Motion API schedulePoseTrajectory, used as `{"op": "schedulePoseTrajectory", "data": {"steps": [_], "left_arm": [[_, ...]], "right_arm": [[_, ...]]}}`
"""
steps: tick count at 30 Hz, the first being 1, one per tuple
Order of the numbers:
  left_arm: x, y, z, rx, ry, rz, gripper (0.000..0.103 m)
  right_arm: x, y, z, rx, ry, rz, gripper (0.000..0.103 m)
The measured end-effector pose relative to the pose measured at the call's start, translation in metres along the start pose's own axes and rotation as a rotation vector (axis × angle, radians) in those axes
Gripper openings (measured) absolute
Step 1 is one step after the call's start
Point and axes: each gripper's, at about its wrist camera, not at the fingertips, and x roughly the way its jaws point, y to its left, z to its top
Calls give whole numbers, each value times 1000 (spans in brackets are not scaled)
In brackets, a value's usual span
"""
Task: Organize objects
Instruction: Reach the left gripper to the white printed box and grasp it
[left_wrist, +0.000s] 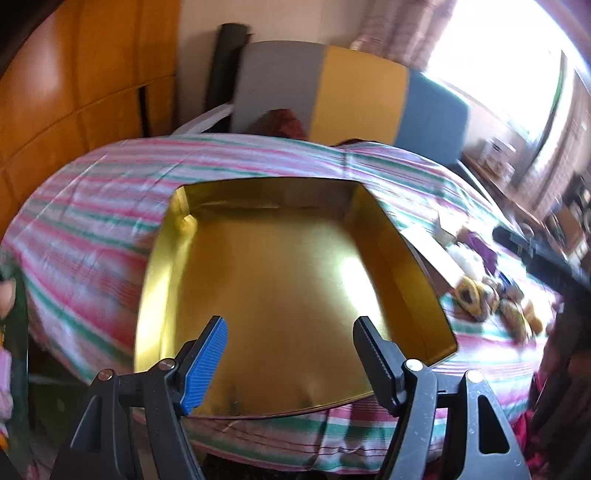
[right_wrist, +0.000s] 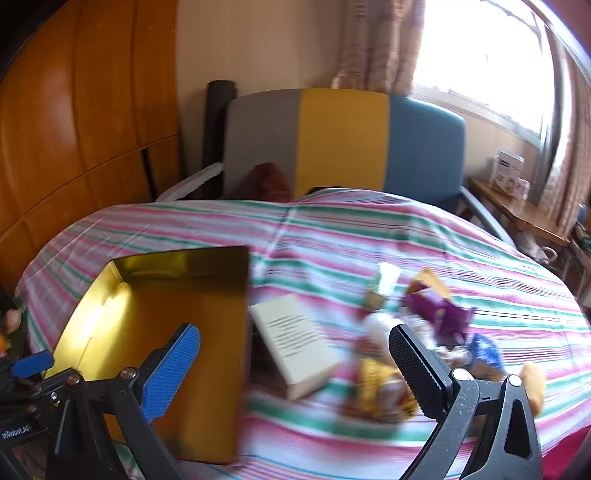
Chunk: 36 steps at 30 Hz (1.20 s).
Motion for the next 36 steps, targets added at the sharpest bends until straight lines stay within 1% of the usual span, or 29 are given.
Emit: {"op": "schedulePoseTrajectory", "data": {"steps": [1,3,5,6,8,9,11,14,15,17,20,22,23,26,28,30,32,35,36], "left_arm": [[-1,-5,2,18,-8,-21,71],[-1,-16,10,45,-14,-101,72],[-2,-27,14,77,-9,-129,72],[1,-38,20,111,0,-143,72],[3,-52,27,145,24,-178,72],[7,-64,32,158,52,-211,72],[12,-81,38,168,90,-265,72],[24,-112,49,179,166,-346,73],[31,-123,54,176,195,-368,74],[47,-139,62,156,261,-398,78],[71,-152,71,98,348,-406,81],[88,-152,73,16,435,-429,81],[93,-152,75,-10,458,-430,82],[103,-156,79,-32,481,-388,82],[108,-156,77,-48,513,-371,83],[112,-157,74,-48,529,-343,83],[115,-159,72,-43,541,-339,83],[129,-167,76,-23,538,-306,85],[135,-170,77,-14,532,-273,85]], "right_arm": [[-1,-11,3,12,0,-13,103],[-1,-40,9,36,-3,-65,103],[0,-67,12,60,1,-118,103],[2,-86,12,77,6,-145,103],[6,-111,10,97,18,-174,103],[11,-126,7,106,28,-185,103],[18,-145,3,122,41,-190,103],[33,-171,-7,207,80,-177,103],[37,-177,-7,249,111,-169,103],[35,-183,-6,282,98,-141,103],[30,-186,-4,291,82,-135,103],[29,-189,-5,312,84,-120,103],[29,-191,-4,320,84,-113,103],[28,-195,-3,343,79,-108,103],[26,-199,-3,361,75,-98,103],[24,-203,-3,377,73,-98,103],[24,-206,-4,398,72,-92,103],[22,-212,-5,433,70,-81,103],[21,-213,-5,442,66,-78,103]]}}
